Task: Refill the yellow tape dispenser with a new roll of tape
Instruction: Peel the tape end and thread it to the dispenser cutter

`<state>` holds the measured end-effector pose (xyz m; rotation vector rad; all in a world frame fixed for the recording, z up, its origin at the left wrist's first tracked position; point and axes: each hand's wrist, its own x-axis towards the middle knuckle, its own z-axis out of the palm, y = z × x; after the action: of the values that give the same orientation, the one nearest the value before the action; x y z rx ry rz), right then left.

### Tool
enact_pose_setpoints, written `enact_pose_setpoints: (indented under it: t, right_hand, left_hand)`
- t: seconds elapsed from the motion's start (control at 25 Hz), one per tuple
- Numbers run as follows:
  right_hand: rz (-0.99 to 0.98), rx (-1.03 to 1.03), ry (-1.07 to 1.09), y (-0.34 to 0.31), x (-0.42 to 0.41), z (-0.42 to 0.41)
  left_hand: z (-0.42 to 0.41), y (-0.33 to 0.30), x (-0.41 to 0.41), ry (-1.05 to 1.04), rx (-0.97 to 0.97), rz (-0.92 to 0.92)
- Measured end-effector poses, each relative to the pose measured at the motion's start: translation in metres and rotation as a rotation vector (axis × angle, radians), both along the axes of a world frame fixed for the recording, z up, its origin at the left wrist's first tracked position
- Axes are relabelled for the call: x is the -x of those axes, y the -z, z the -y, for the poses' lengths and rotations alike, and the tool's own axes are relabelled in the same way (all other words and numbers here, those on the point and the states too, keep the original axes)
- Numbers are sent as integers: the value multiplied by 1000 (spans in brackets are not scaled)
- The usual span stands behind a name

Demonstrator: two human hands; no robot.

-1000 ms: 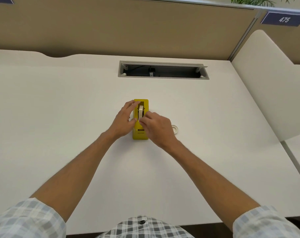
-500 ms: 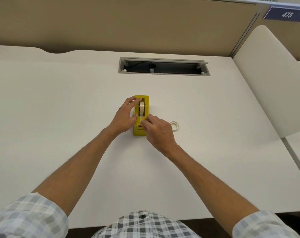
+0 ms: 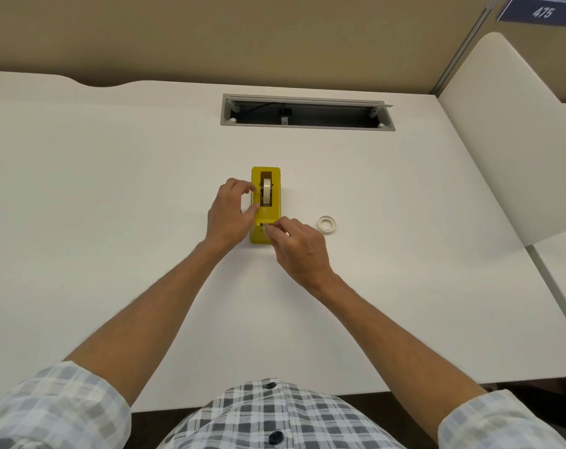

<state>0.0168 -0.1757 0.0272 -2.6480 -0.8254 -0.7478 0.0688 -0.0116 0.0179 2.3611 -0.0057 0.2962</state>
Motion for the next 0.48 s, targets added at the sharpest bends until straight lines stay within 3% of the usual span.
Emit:
enact_pose_setpoints:
  t: [0.48]
  right_hand:
    - [81,24,21,7,5,0]
  left_hand:
    - [-3,5,14,114,117,-91]
